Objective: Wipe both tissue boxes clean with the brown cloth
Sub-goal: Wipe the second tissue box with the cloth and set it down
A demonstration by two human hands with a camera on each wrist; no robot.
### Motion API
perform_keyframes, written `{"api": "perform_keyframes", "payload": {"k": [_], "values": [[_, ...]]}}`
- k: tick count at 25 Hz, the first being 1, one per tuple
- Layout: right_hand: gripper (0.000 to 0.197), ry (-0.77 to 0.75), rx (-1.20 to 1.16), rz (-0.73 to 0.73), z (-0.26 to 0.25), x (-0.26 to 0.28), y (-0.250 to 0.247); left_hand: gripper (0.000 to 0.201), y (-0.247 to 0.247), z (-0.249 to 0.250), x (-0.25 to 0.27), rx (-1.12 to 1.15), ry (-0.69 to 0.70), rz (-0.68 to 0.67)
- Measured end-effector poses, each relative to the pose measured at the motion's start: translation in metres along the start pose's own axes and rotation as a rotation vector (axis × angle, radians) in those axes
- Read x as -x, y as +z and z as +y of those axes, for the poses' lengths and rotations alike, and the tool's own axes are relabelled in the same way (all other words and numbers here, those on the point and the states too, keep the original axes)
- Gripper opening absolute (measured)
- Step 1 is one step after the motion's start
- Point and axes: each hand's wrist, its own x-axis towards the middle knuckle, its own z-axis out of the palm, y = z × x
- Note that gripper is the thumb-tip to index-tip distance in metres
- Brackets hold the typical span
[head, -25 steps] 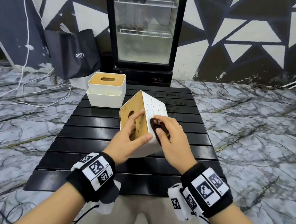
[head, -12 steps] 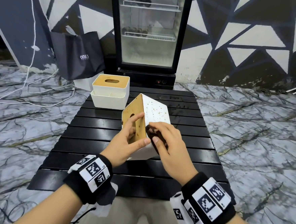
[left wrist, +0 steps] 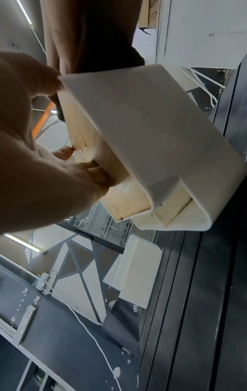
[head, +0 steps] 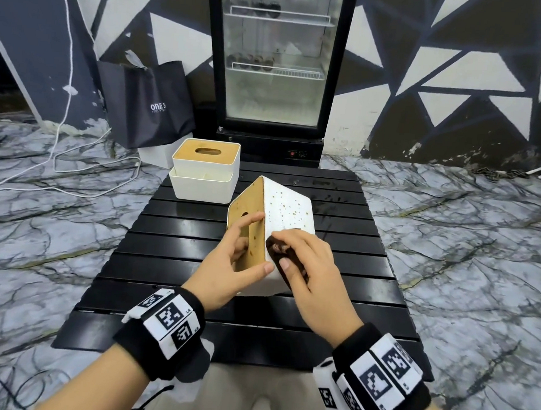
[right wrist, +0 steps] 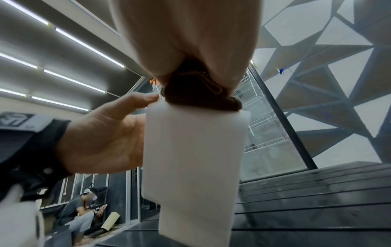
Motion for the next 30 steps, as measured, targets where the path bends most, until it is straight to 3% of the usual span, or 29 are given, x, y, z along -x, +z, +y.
{"api": "perform_keyframes", "payload": {"k": [9,16,21,26,30], "values": [[0.037,-0.003,0.012,0.02,0.019,0.01,-0.007,0.098,-0.006,0.008,-0.008,-0.044,-0.042,-0.063],[0.037,0.121,0.04,0.097,0.023,-0.023,-0.01,0.097,-0.003,0.012,-0.006,-0.026,-0.059,-0.102],[0.036,0.054,0.046,0.044,0.017,-0.012,-0.007,0.099,-0.007,0.01,-0.004,-0.001,-0.064,-0.101],[0.034,0.151,0.072,0.111,0.021,-0.031,-0.013,0.099,-0.004,0.011,-0.005,-0.035,-0.061,-0.133],[0.034,0.066,0.084,0.086,0.02,-0.026,-0.01,0.099,-0.005,0.009,-0.004,-0.01,-0.056,-0.114]]}}
